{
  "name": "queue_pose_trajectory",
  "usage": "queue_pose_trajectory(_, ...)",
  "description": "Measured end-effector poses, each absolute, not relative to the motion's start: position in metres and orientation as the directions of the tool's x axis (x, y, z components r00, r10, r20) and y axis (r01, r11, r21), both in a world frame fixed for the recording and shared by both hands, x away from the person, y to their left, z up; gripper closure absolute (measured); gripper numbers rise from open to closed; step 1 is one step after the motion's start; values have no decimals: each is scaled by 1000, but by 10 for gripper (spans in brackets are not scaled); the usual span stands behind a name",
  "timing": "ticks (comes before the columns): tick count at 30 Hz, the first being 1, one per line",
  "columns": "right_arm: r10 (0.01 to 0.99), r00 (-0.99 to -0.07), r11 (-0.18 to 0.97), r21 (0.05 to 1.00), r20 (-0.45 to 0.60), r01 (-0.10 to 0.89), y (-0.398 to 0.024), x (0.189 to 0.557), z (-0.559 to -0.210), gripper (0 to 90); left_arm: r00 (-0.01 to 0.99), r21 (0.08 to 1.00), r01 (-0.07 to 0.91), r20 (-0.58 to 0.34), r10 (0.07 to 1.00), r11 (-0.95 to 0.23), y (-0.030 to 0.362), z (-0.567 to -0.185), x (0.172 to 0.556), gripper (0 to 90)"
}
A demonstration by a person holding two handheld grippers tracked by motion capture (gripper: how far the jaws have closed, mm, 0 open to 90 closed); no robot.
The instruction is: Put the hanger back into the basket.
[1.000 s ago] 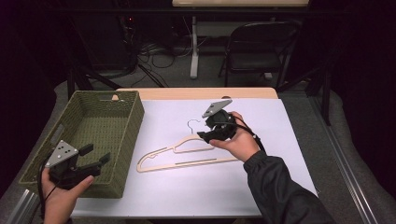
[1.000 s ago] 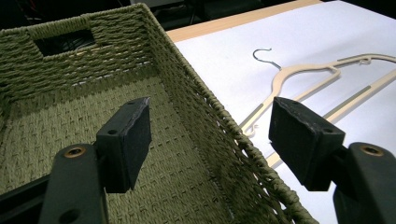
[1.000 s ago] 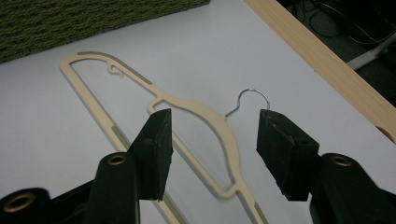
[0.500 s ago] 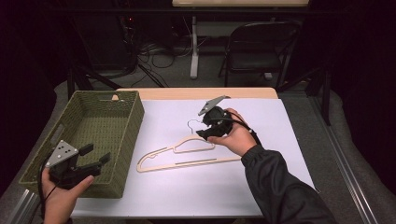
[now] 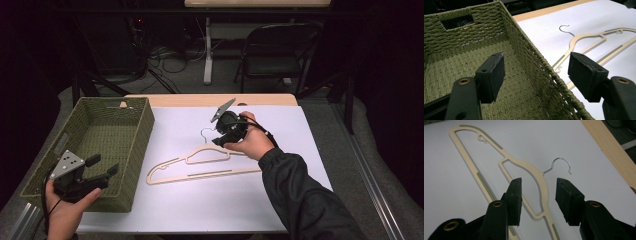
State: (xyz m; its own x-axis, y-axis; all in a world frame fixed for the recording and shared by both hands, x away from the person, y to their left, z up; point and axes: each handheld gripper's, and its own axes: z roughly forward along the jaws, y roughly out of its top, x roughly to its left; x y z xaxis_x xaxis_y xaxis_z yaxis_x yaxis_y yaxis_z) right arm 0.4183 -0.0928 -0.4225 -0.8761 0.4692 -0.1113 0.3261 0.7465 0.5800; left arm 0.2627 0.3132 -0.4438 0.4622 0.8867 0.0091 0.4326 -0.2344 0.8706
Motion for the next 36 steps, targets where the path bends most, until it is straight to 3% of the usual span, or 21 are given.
queue_pose_trajectory(20,391,-917,827,468,-81,312,-78,442,-464,493,465,868,435,13,885,-241,313,-446,264,299)
queue_pose_trajectory(36,347,-935,865,411,-72,289,-63,451,-490,524,466,868,434,12,885,-241,314,-446,264,299)
